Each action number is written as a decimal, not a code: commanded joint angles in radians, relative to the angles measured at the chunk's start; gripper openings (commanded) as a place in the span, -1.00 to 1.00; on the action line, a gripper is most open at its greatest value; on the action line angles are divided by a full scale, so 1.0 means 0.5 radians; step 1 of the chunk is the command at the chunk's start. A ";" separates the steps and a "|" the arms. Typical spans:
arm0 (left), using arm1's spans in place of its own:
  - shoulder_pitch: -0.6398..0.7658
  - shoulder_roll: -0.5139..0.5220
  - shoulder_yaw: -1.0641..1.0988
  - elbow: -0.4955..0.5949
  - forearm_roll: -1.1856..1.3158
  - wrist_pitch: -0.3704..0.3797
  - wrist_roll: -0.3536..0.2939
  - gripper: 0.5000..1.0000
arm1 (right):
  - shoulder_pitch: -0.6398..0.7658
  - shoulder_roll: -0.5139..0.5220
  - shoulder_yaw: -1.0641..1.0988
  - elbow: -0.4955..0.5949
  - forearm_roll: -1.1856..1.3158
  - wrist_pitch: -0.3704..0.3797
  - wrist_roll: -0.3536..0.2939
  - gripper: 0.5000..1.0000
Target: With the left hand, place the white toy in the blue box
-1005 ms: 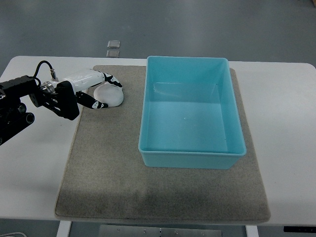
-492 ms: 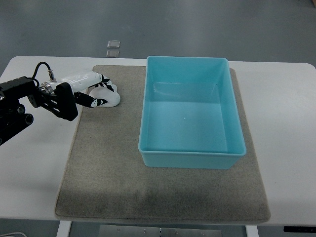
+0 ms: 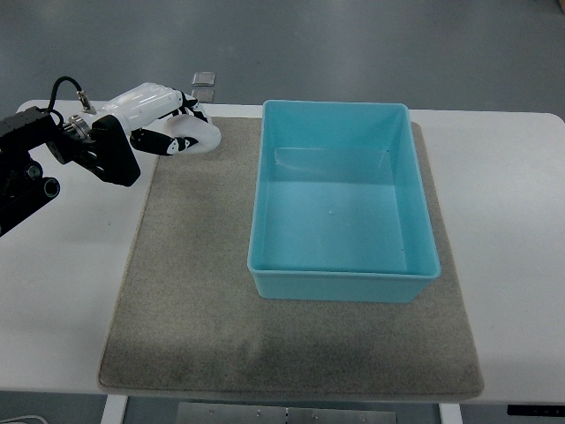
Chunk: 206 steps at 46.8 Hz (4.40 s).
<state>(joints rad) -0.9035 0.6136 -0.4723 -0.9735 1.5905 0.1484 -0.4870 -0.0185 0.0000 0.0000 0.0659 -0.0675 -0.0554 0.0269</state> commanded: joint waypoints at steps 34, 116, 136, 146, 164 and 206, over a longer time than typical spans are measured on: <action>-0.181 -0.248 0.119 -0.563 0.037 -0.076 0.020 -1.00 | 0.000 0.000 0.000 0.000 0.000 0.000 -0.002 0.74; 0.040 -0.288 -0.356 -0.296 -2.429 0.197 0.008 0.98 | 0.000 0.000 0.000 0.000 0.000 0.000 0.001 0.74; 0.221 -0.291 -0.378 -0.277 -3.064 0.185 0.017 0.98 | 0.000 0.000 0.000 0.000 0.000 0.000 -0.002 0.74; 0.313 -0.294 -0.384 -0.207 -3.549 0.139 0.020 0.99 | 0.000 0.000 0.000 0.000 0.000 0.000 -0.002 0.74; 0.454 -0.291 -0.577 -0.204 -3.788 -0.033 0.029 0.99 | 0.000 0.000 0.000 0.000 0.000 0.000 -0.002 0.74; 0.580 -0.258 -0.568 -0.219 -3.761 -0.153 0.026 0.98 | 0.000 0.000 0.003 0.000 0.000 0.000 -0.002 0.74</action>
<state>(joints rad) -0.6122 0.4850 -0.7574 -1.0809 -0.2899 0.0712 -0.4740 -0.0184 0.0000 0.0012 0.0659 -0.0675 -0.0546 0.0269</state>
